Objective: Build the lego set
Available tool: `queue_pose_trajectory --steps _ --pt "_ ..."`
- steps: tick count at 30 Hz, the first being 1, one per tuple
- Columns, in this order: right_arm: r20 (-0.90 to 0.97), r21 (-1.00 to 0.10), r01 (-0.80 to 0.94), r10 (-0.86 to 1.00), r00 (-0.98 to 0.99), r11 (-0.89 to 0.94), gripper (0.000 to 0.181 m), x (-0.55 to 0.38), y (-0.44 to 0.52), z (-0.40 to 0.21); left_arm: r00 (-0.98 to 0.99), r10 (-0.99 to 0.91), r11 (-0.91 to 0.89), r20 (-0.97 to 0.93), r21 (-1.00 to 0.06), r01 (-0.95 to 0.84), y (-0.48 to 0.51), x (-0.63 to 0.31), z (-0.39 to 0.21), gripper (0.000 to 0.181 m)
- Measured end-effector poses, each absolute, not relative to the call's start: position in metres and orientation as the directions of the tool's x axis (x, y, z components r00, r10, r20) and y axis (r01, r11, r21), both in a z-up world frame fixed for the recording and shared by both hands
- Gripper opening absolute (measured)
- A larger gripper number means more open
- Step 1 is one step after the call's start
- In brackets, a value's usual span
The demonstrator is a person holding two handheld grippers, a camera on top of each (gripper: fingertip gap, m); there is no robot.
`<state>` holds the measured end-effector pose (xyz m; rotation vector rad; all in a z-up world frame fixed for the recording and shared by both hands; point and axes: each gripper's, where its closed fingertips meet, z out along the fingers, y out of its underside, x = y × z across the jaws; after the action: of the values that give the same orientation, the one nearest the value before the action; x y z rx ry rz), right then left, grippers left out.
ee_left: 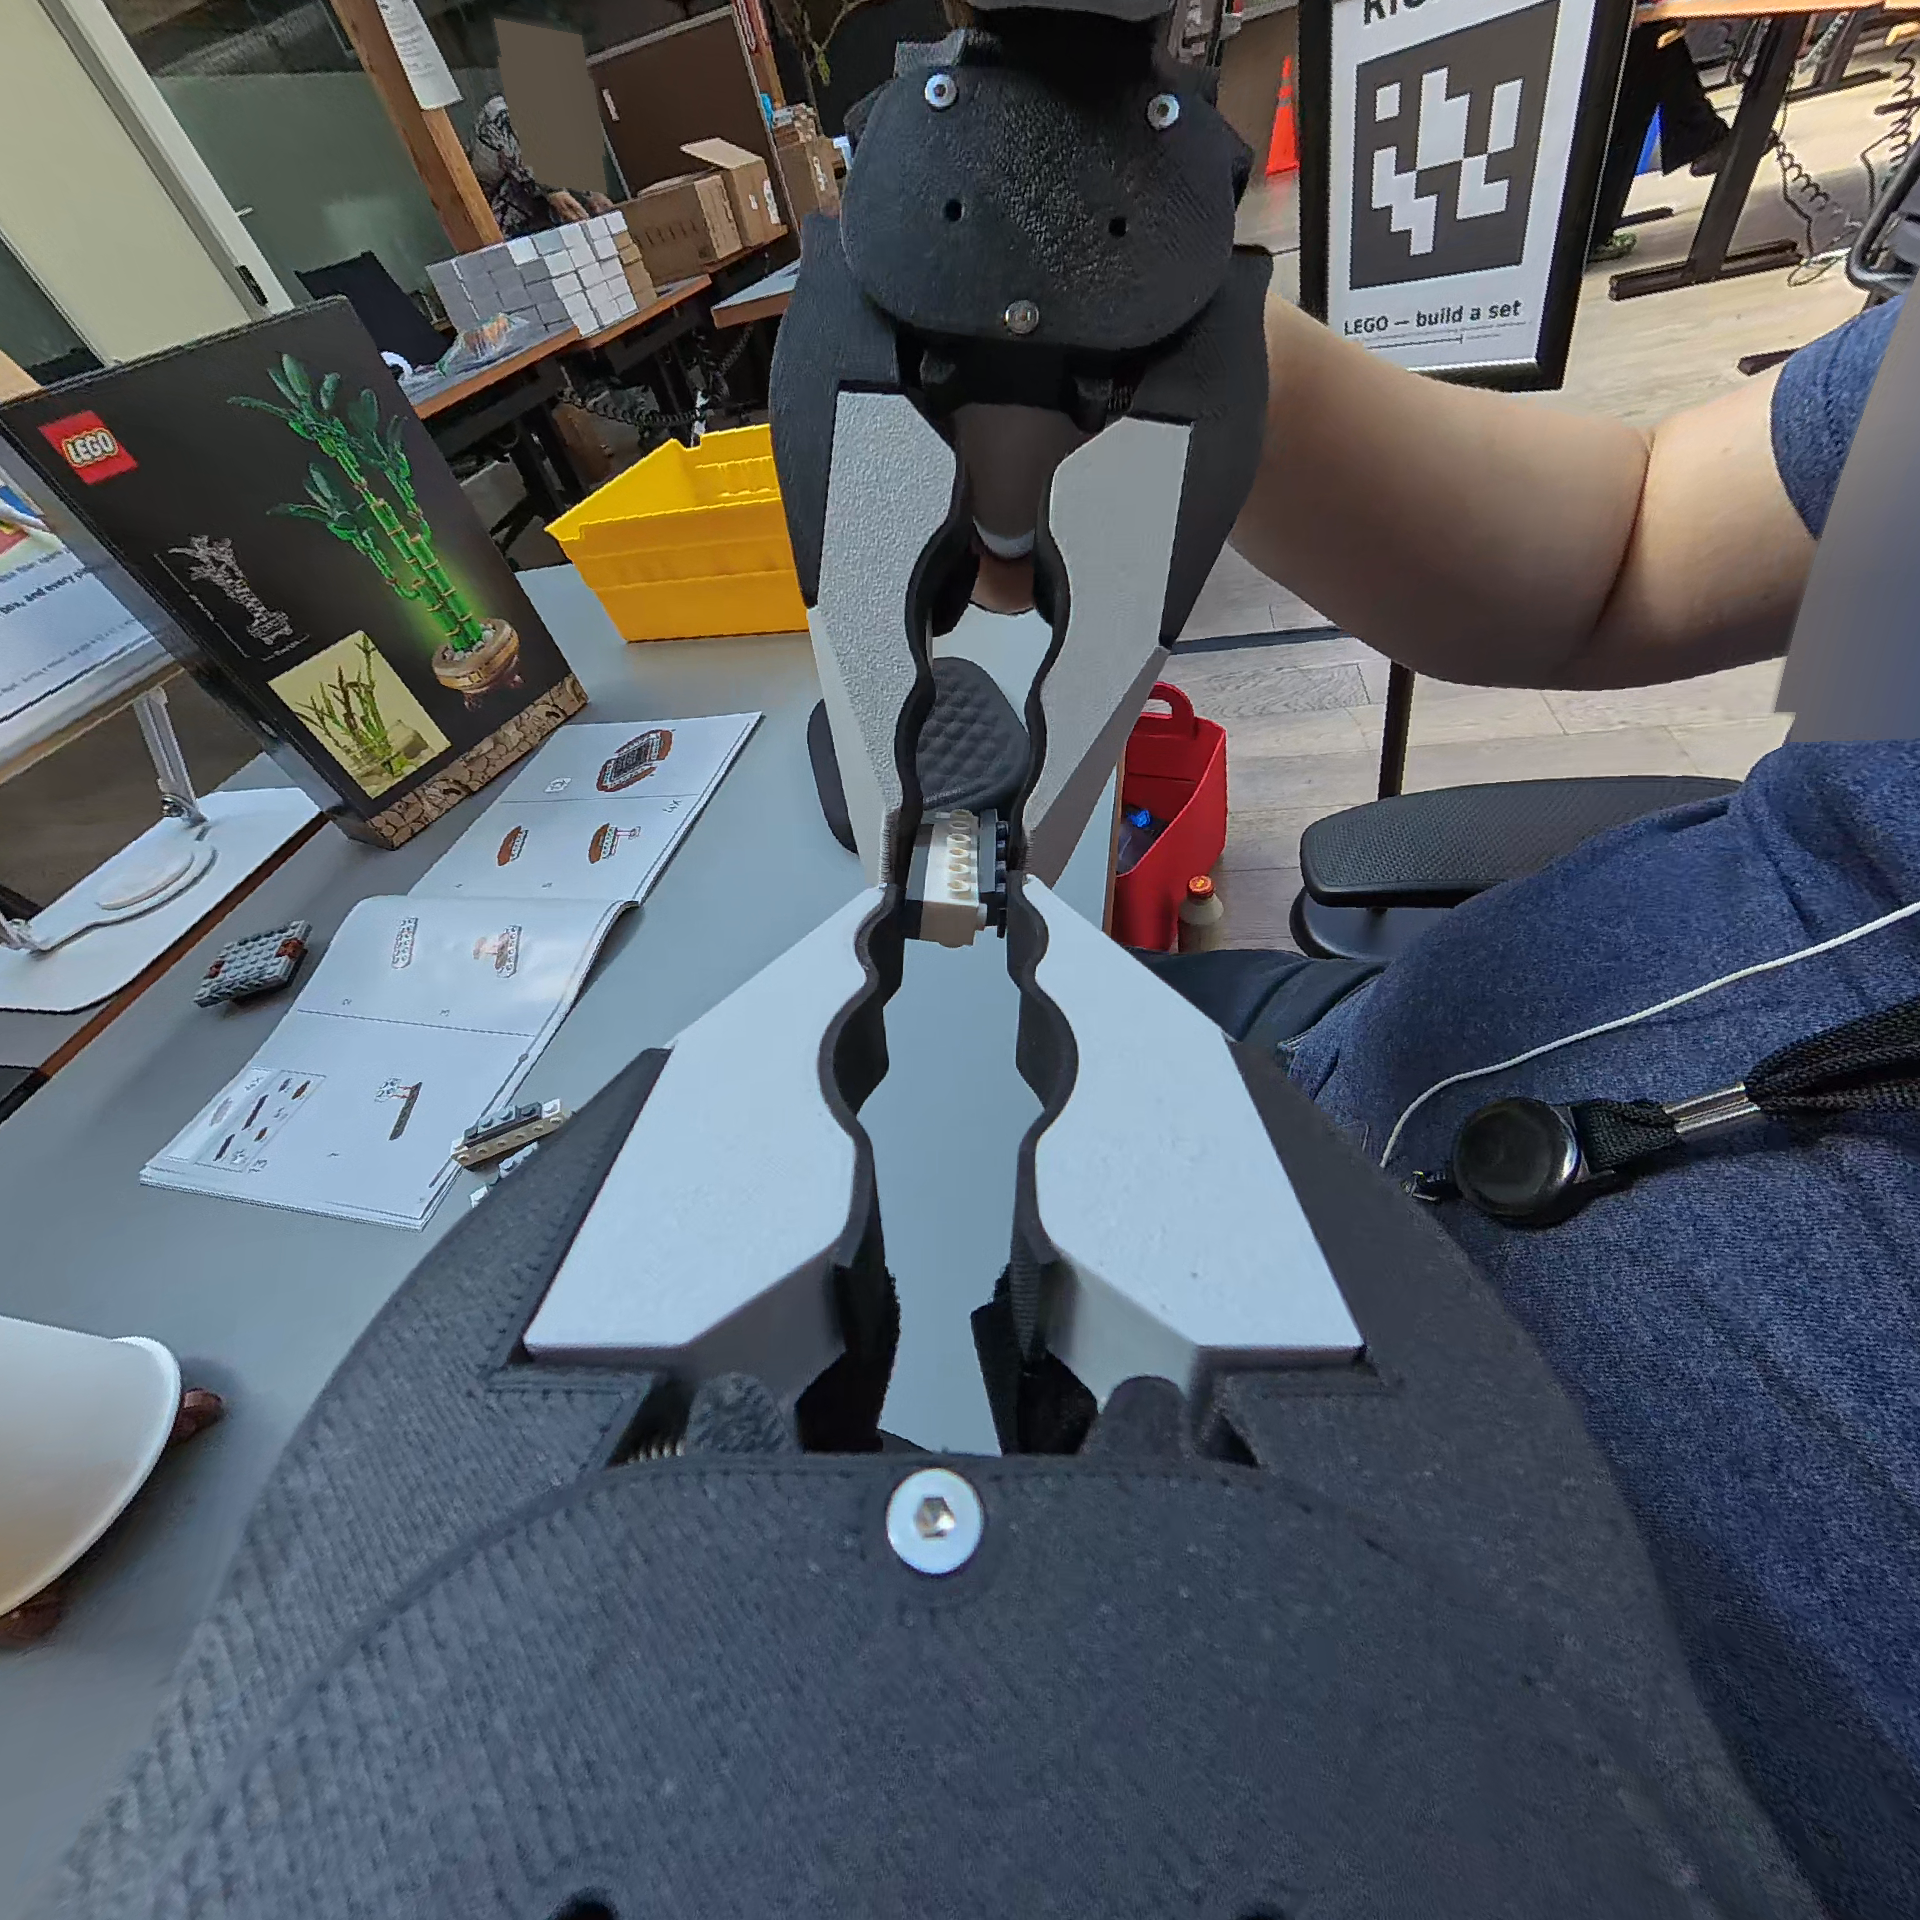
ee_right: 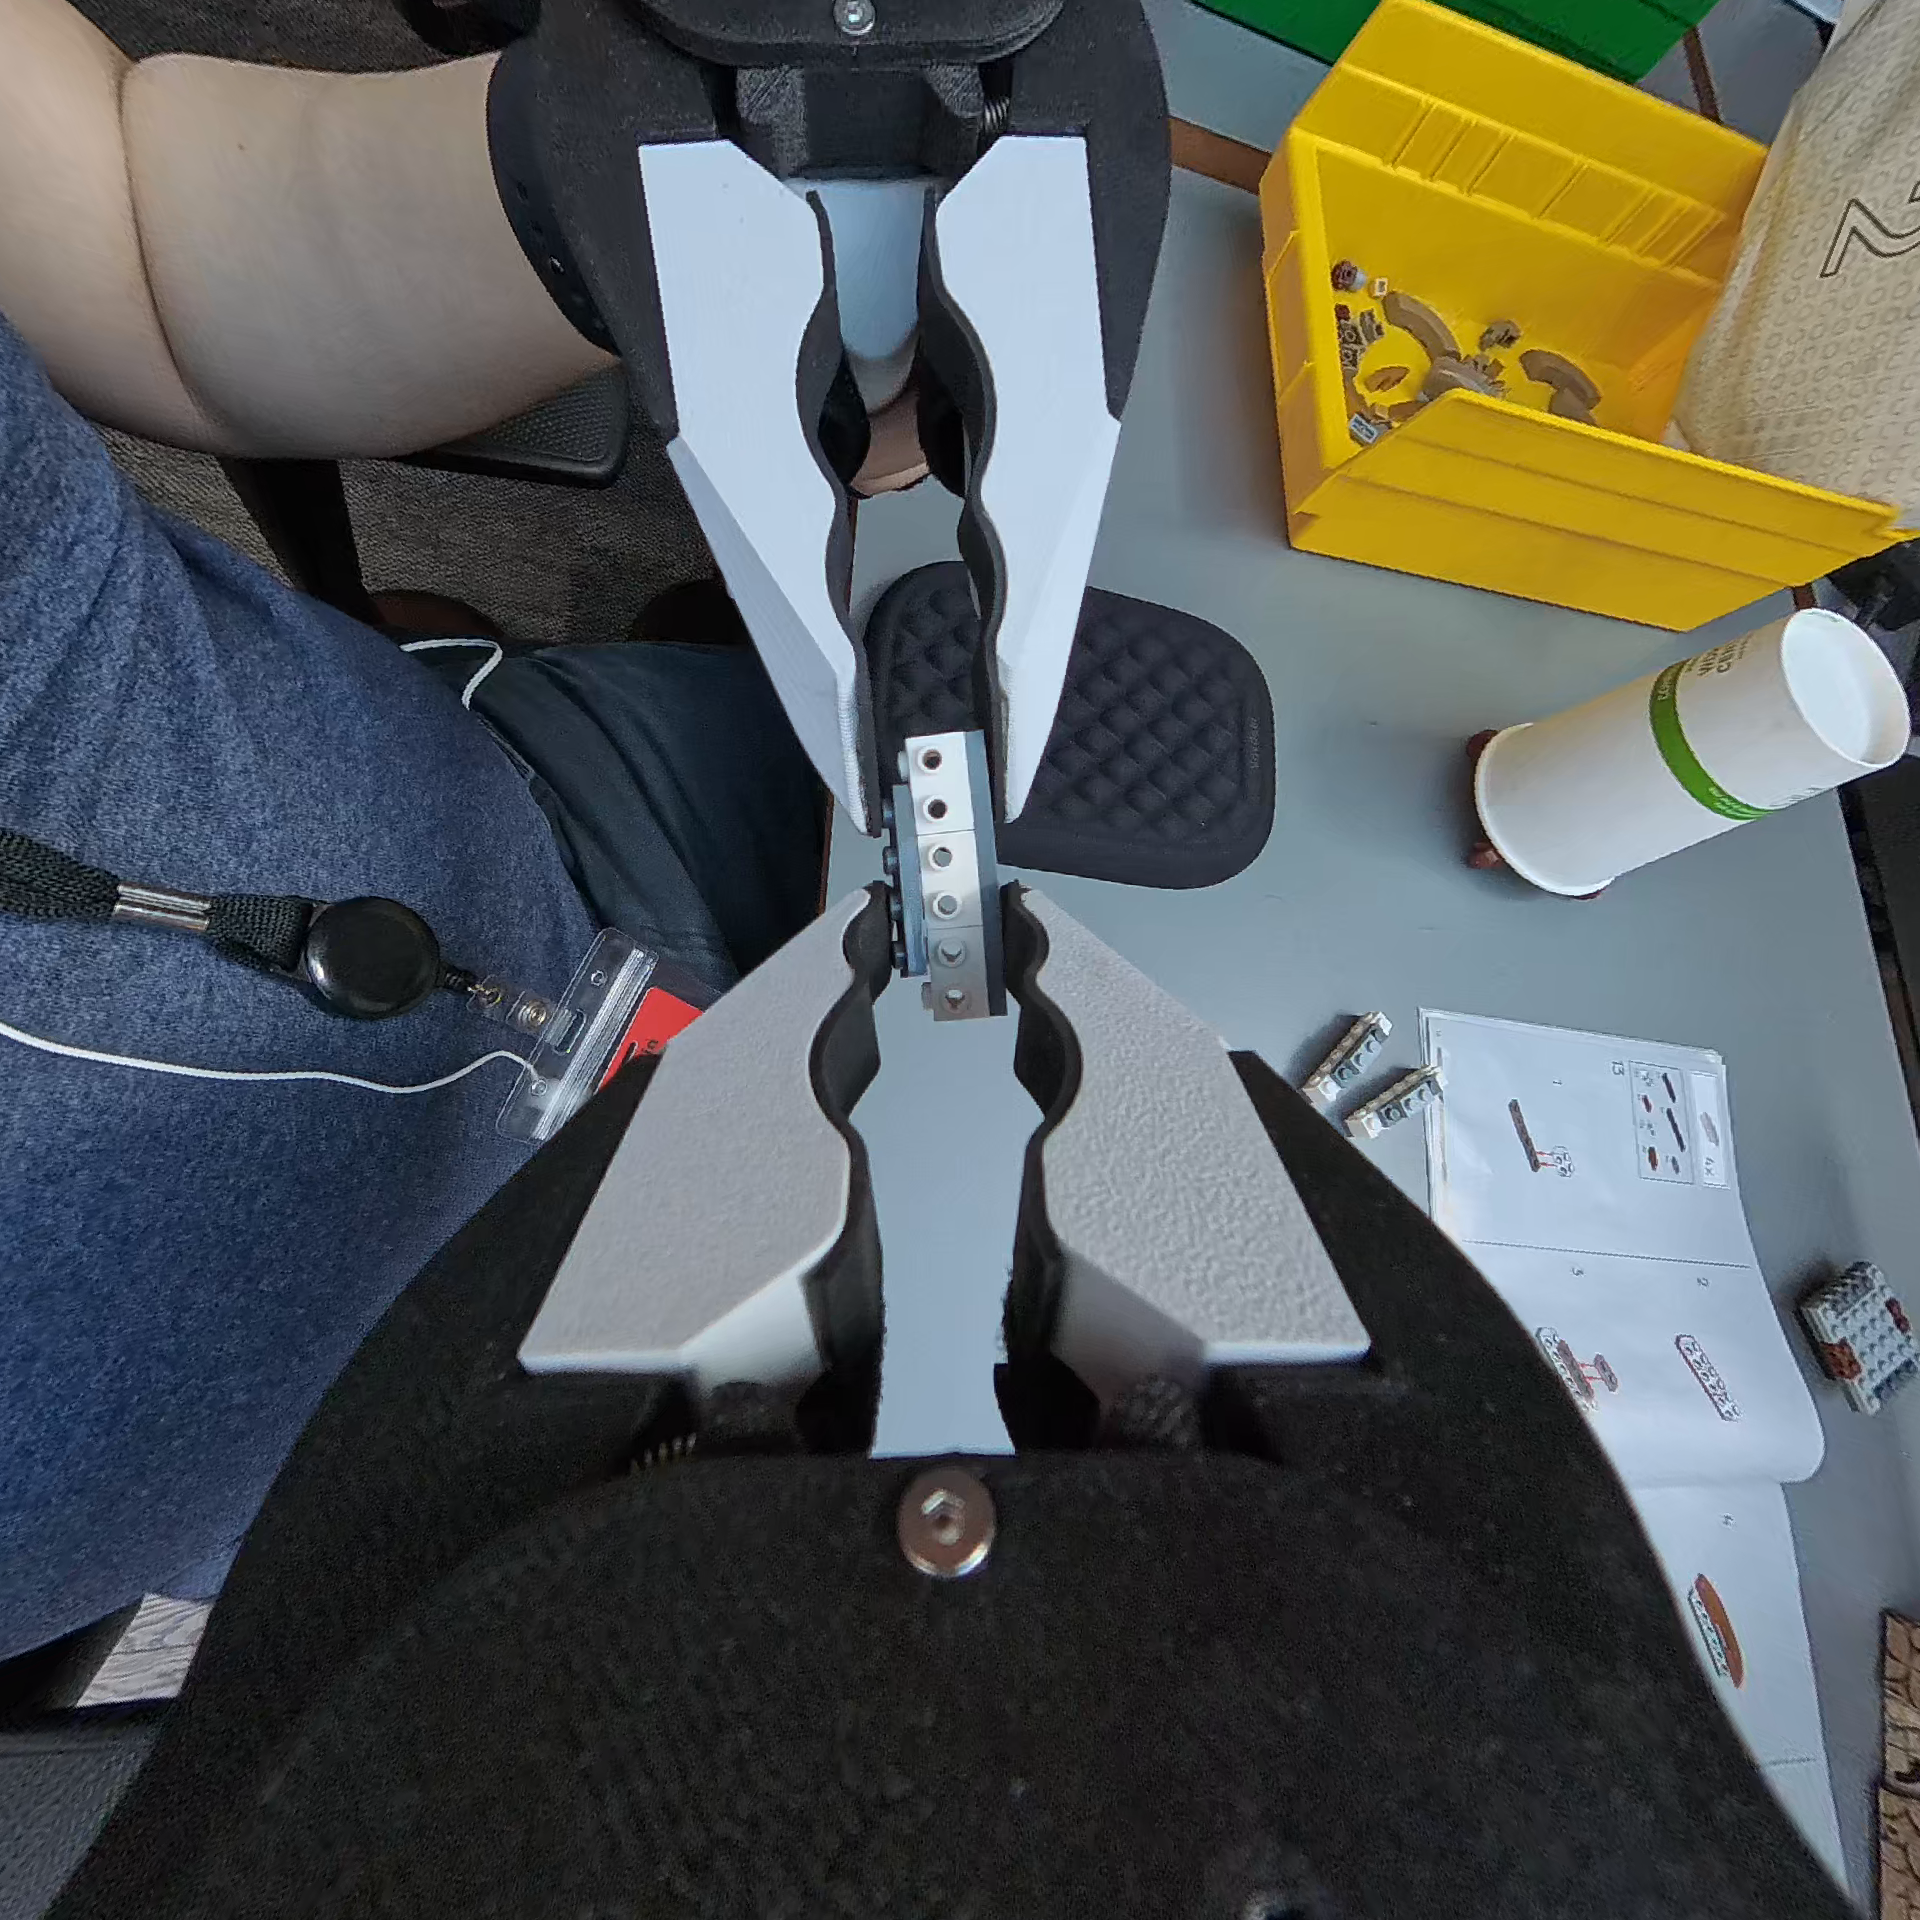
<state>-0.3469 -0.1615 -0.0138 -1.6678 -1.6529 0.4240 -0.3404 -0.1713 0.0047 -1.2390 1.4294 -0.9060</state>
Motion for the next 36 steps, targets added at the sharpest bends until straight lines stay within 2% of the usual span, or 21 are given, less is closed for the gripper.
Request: queue_pose_trajectory --steps 5,9,14,17,24,31,36 --pt "0.217 -0.715 0.695 0.970 0.113 0.079 0.020 -0.349 -0.161 -0.007 0.027 -0.980 0.187 -0.196 -0.962 -0.198 -0.170 -0.342 0.011 0.017" --pt "0.238 -0.745 0.657 0.966 0.098 0.117 0.023 -0.352 -0.163 0.005 0.053 -0.963 0.254 -0.266 -0.952 -0.170 -0.171 -0.343 0.020 0.017" --pt "0.297 -0.779 0.597 0.952 0.080 0.192 0.040 -0.352 -0.170 0.019 0.089 -0.933 0.339 -0.350 -0.934 -0.113 -0.177 -0.349 0.038 0.017" --pt "0.365 -0.786 0.563 0.926 0.090 0.255 0.040 -0.350 -0.173 0.027 0.094 -0.922 0.373 -0.375 -0.927 -0.042 -0.185 -0.355 0.053 0.016" --pt "0.343 -0.881 0.389 0.930 0.130 0.271 0.033 -0.355 -0.191 0.060 0.124 -0.879 0.464 -0.461 -0.886 0.004 -0.199 -0.361 0.070 0.016" --pt "0.262 -0.920 0.333 0.957 0.125 0.208 0.042 -0.363 -0.205 0.075 0.152 -0.819 0.564 -0.553 -0.825 0.040 -0.214 -0.367 0.084 0.016" --pt "0.194 -0.940 0.305 0.975 0.105 0.154 0.032 -0.367 -0.216 0.083 0.152 -0.796 0.599 -0.586 -0.799 0.051 -0.224 -0.370 0.090 0.016"
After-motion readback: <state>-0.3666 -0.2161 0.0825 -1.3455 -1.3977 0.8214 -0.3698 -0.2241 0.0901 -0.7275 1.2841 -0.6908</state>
